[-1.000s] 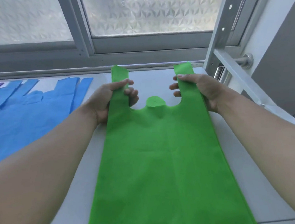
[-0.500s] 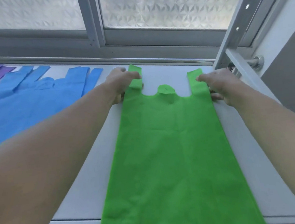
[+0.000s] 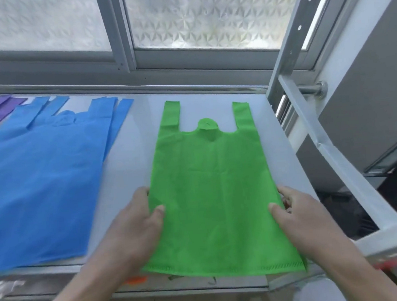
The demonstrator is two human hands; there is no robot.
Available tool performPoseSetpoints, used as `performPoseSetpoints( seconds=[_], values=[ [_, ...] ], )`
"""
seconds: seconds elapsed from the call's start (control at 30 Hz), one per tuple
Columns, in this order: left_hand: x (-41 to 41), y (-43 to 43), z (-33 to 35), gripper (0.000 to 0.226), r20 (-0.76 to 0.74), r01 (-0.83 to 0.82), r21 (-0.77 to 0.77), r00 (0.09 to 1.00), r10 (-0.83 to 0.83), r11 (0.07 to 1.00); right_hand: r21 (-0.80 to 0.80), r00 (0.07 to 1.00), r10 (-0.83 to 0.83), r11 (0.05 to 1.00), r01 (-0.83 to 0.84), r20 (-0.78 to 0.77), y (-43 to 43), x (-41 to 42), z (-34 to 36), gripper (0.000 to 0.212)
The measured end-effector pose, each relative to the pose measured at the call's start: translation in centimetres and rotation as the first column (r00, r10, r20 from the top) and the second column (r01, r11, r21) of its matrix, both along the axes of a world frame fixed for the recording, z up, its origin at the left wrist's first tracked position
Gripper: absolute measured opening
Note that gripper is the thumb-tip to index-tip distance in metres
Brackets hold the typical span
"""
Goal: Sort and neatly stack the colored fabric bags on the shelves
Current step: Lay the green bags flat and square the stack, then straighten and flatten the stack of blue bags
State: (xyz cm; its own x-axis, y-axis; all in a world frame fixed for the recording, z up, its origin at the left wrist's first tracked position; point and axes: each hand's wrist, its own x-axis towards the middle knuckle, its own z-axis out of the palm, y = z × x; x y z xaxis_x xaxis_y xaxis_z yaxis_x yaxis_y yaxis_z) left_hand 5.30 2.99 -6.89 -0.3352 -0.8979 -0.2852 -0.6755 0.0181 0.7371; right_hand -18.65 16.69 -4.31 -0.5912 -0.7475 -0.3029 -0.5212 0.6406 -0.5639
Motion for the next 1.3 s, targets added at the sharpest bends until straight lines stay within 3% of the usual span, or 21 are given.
performPoseSetpoints(
  seconds=[0.1, 0.23, 0.37, 0.53, 0.73, 0.83, 0.9, 1.0, 1.07, 1.1, 1.17, 1.2, 1.23, 1.27, 1.3],
  values=[
    [-2.6, 1.6, 0.7, 0.036, 0.017, 0.078, -0.093, 0.997, -0.077, 0.993, 0.027, 0.999, 0.02, 0.999, -0.018, -0.047, -1.2, -0.2, -0.8, 0.051],
    [-5.1, -0.6, 0.3, 0.036, 0.1, 0.0, -0.141, 0.995, 0.014, 0.99, -0.033, 0.993, -0.053, 0.998, 0.05, -0.104, -2.1, -1.8, -0.9, 0.051],
    [-5.9, -1.4, 0.3, 0.061, 0.173, 0.048, -0.165, 0.985, -0.019, 0.985, -0.064, 0.984, -0.134, 0.99, 0.127, -0.119, -2.0, -3.4, -0.8, 0.051],
    [-5.2, -1.5, 0.9, 0.042, 0.162, 0.116, -0.112, 0.982, -0.097, 0.987, 0.045, 0.975, -0.041, 0.998, 0.052, -0.218, -0.5, -2.2, 0.4, 0.063],
    [-4.9, -0.5, 2.0, 0.055, 0.169, 0.172, -0.086, 0.973, -0.156, 0.981, 0.183, 0.976, 0.083, 0.982, -0.045, -0.203, 2.2, 0.8, 2.9, 0.069],
    [-2.1, 1.2, 2.7, 0.069, 0.255, 0.179, -0.138, 0.957, -0.14, 0.974, 0.15, 0.959, 0.2, 0.974, -0.172, -0.203, 2.8, 3.4, 4.6, 0.068],
    [1.0, 2.0, 3.6, 0.069, 0.41, 0.269, -0.23, 0.898, -0.157, 0.936, 0.097, 0.936, 0.275, 0.961, -0.26, -0.221, 2.9, 5.8, 6.4, 0.064],
    [6.5, 1.4, 6.1, 0.067, 0.709, 0.538, -0.268, 0.672, -0.214, 0.799, 0.043, 0.879, 0.411, 0.91, -0.413, -0.24, 2.3, 10.1, 9.4, 0.061],
    [11.1, 0.0, 8.1, 0.064, 0.82, 0.718, -0.268, 0.52, -0.239, 0.643, 0.026, 0.848, 0.466, 0.879, -0.475, -0.251, 1.3, 12.9, 11.5, 0.058],
    [13.5, -0.5, 9.5, 0.06, 0.865, 0.828, -0.25, 0.423, -0.268, 0.501, 0.019, 0.834, 0.482, 0.868, -0.496, -0.267, 0.5, 14.0, 12.4, 0.056],
    [19.2, -1.9, 11.7, 0.052, 0.945, 0.994, -0.058, 0.085, -0.316, 0.096, 0.001, 0.805, 0.507, 0.846, -0.533, -0.307, -1.0, 16.1, 13.1, 0.05],
    [22.3, -3.4, 12.9, 0.049, 0.933, 0.993, 0.086, -0.108, -0.344, -0.079, -0.001, 0.789, 0.523, 0.833, -0.553, -0.323, -1.9, 17.2, 12.9, 0.047],
    [24.8, -5.9, 13.6, 0.047, 0.92, 0.968, 0.156, -0.215, -0.326, -0.198, 0.007, 0.775, 0.54, 0.822, -0.569, -0.327, -2.8, 18.3, 12.4, 0.046],
    [26.4, -8.6, 14.2, 0.046, 0.936, 0.963, 0.146, -0.209, -0.282, -0.228, 0.019, 0.773, 0.554, 0.816, -0.577, -0.31, -3.9, 19.3, 11.5, 0.047],
    [27.4, -11.5, 14.0, 0.044, 0.966, 0.986, 0.033, -0.073, -0.246, -0.164, 0.025, 0.787, 0.555, 0.821, -0.57, -0.269, -5.1, 20.4, 10.5, 0.049]
  ],
)
